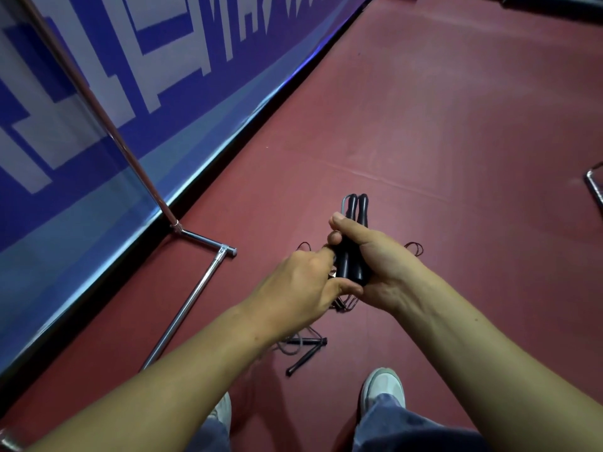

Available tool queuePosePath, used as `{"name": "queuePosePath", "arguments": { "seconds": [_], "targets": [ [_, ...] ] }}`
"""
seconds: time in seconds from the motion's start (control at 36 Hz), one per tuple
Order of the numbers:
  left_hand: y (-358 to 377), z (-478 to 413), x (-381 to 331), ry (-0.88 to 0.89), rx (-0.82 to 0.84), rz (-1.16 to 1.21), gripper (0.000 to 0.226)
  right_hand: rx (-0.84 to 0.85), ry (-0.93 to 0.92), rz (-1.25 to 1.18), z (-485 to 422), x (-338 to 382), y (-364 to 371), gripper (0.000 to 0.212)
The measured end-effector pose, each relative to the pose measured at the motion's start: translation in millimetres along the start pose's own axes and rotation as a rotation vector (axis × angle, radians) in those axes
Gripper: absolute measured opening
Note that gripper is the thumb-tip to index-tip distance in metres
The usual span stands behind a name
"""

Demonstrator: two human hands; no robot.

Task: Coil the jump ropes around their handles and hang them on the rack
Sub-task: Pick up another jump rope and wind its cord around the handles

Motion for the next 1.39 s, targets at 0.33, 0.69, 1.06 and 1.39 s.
{"name": "queuePosePath", "arguments": {
  "seconds": [0.33, 0.69, 1.06, 1.39],
  "targets": [
    [8.4, -0.5, -7.5, -0.137, -0.002, -0.014, 0.026, -0.103, -0.202, 0.194, -1.4, 1.1, 1.1, 0.008],
    [-4.7, 0.7, -18.9, -0.250, 0.288, 0.047, 0.036, -0.328, -0.464, 0.536, -7.7, 29.2, -24.4, 0.012],
    [-48.9, 4.8, -16.8, 0.000, 0.084, -0.293, 0.035, -0.211, -0.364, 1.493, -18.4, 13.6, -43.0, 0.035],
    [-59.1, 12.2, -14.8, 0.362, -0.090, -0.382, 0.032, -0.021, -0.227, 1.428, -5.0, 10.0, -37.7, 0.062]
  ]
}}
Point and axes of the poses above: each hand's wrist, its own z-axis away from the middle knuckle, its own y-axis out of the palm, x = y × z, the point moved 2 cm from there along -z, towards the middle knuckle, and after that the axes turned 2 degrees about -z, right-handed, at the moved point
